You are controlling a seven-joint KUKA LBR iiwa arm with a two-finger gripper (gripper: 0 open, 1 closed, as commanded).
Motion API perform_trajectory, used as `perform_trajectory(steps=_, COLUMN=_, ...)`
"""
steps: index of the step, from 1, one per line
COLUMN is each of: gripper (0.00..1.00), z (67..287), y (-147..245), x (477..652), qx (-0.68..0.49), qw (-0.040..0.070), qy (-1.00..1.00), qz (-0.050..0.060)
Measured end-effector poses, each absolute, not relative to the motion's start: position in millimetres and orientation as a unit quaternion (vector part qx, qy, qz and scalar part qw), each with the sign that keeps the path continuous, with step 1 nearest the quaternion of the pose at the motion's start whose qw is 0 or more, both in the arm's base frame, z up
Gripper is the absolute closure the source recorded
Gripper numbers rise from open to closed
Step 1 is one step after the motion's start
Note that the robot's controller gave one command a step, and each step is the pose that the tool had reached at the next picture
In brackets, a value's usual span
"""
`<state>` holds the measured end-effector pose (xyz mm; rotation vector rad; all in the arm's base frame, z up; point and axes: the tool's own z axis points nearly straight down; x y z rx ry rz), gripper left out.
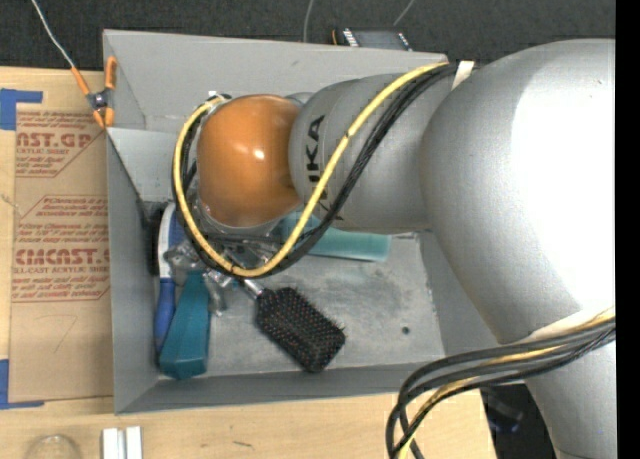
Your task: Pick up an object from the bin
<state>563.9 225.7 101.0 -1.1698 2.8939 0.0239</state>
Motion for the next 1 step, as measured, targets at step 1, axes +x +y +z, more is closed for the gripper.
perform_trajectory(steps=1, gripper=1.0, z=81.3, y=231.3, x=569.4, qx=-0.489, qw=0.019, qy=0.872, qz=0.009)
